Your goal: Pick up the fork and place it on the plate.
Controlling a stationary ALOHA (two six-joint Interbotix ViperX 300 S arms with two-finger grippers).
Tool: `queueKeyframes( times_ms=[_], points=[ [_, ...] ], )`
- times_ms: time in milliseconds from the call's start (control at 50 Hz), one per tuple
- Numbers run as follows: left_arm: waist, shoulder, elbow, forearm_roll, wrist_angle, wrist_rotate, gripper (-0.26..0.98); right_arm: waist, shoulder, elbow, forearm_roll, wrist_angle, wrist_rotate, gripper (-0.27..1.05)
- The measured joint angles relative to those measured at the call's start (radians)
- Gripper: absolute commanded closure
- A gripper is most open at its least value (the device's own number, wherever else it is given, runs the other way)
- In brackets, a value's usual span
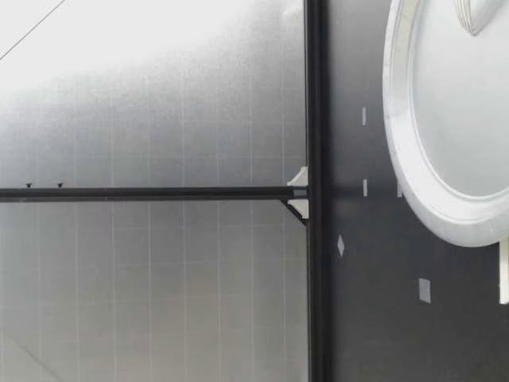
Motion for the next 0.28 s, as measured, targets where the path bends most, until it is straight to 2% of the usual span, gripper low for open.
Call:
queueKeyframes(
  times_ms=[140,280],
  points=[
    [0.000,-0.048,0.006,0.000,0.121,0.009,-0.15,0.002,-0.055,0.017,0.002,0.071,0.000,0.27],
    [0.000,-0.117,0.049,0.000,0.216,0.005,-0.15,0.000,-0.081,0.044,0.005,0.141,0.005,0.27]
  ],
)
